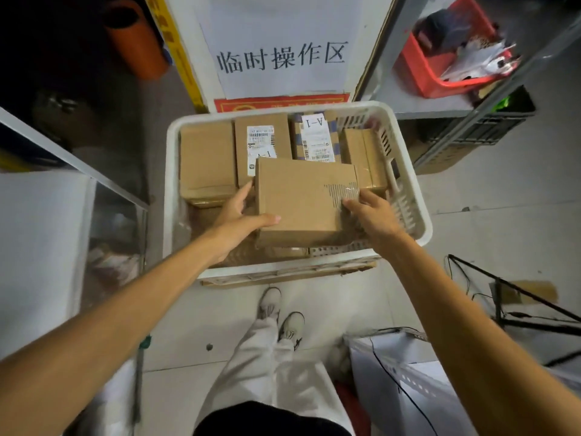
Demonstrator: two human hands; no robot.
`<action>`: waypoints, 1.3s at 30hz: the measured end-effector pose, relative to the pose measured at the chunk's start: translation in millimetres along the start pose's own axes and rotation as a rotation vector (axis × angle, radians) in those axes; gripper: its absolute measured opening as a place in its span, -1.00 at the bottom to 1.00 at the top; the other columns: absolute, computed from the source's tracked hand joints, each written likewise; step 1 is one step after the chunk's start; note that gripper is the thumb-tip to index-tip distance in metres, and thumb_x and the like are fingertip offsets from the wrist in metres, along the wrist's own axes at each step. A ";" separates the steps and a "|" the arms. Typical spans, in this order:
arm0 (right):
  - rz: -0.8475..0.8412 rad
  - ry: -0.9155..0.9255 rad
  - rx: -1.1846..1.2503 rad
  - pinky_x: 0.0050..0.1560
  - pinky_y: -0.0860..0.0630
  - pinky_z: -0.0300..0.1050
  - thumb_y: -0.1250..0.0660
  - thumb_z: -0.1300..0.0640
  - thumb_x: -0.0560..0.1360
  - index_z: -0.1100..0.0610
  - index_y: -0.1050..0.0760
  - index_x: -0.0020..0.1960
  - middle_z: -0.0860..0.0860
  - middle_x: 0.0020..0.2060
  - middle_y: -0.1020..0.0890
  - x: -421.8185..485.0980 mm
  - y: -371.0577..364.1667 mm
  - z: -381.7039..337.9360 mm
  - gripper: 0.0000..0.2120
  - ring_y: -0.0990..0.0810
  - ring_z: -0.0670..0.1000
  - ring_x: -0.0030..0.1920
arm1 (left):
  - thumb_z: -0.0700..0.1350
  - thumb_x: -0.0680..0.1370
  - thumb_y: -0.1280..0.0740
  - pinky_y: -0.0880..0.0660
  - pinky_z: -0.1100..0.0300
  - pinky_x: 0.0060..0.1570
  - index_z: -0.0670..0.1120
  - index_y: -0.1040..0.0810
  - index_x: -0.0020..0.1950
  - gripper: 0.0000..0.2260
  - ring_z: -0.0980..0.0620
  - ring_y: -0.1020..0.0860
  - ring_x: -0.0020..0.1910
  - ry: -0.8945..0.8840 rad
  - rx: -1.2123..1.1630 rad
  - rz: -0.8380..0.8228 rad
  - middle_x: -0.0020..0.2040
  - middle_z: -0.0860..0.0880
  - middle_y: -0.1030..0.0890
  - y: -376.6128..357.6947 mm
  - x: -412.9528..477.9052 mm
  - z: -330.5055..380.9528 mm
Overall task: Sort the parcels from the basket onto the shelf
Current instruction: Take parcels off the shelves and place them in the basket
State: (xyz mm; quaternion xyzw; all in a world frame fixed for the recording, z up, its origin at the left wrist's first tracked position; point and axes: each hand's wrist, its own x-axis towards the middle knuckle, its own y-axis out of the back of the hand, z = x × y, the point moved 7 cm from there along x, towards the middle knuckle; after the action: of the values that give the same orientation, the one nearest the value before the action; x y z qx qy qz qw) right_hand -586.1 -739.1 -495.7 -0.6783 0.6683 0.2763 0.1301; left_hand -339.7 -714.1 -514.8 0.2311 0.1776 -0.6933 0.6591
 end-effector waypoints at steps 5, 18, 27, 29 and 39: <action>0.033 -0.119 -0.091 -0.23 -0.51 -0.28 -0.25 0.27 0.58 0.24 -0.48 0.26 -0.04 -0.11 -0.58 43.5 8.8 28.2 -0.74 -0.53 -0.12 -0.16 | -0.27 0.36 -0.51 -0.31 -0.13 0.38 0.07 -0.06 0.56 -0.07 0.00 -0.26 0.46 0.070 -0.012 -0.082 0.50 -0.05 -0.27 -21.4 39.4 -18.6; -0.111 -0.366 -0.271 -0.03 -0.58 -0.05 -0.48 0.11 0.43 0.20 -0.40 0.29 0.07 0.11 -0.56 126.9 15.7 101.5 -0.51 -0.57 0.03 0.04 | -0.42 0.43 -0.38 -0.44 -0.13 0.25 0.03 -0.02 0.57 -0.14 -0.14 -0.47 0.29 0.240 0.095 0.006 0.46 -0.07 -0.33 -68.4 82.8 -75.4; -0.133 -0.392 -0.518 0.23 -0.50 0.03 -0.46 0.02 0.43 0.23 -0.38 0.34 0.15 0.19 -0.57 156.0 -18.6 147.0 -0.43 -0.57 0.15 0.18 | -0.11 0.55 -0.34 -0.27 0.03 0.40 -0.03 -0.07 0.56 -0.34 -0.10 -0.33 0.41 0.196 0.695 -0.204 0.47 -0.14 -0.30 -99.4 117.5 -88.1; -0.087 -0.365 -0.671 0.19 -0.48 -0.01 -0.39 0.03 0.48 0.23 -0.29 0.37 0.17 0.21 -0.56 157.4 -21.4 146.2 -0.44 -0.54 0.17 0.21 | -0.09 0.58 -0.28 -0.11 0.02 0.48 0.00 -0.12 0.55 -0.42 -0.05 -0.16 0.50 0.038 0.862 -0.336 0.53 -0.07 -0.18 -118.1 129.4 -74.6; -0.033 -0.338 -0.781 0.19 -0.45 0.04 -0.34 -0.03 0.51 0.16 -0.22 0.33 0.20 0.22 -0.53 157.1 -20.0 154.9 -0.47 -0.50 0.24 0.24 | -0.09 0.55 -0.28 -0.02 -0.16 0.46 0.11 0.10 0.56 -0.28 -0.10 0.20 0.53 -0.278 1.718 -0.515 0.57 -0.05 0.21 -126.0 135.7 -97.4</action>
State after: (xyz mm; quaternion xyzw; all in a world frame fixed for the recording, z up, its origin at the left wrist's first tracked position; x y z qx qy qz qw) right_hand -604.9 -784.2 -711.8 -0.6324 0.4719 0.6138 -0.0245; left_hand -460.0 -764.8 -678.3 0.5104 -0.4355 -0.7347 0.1001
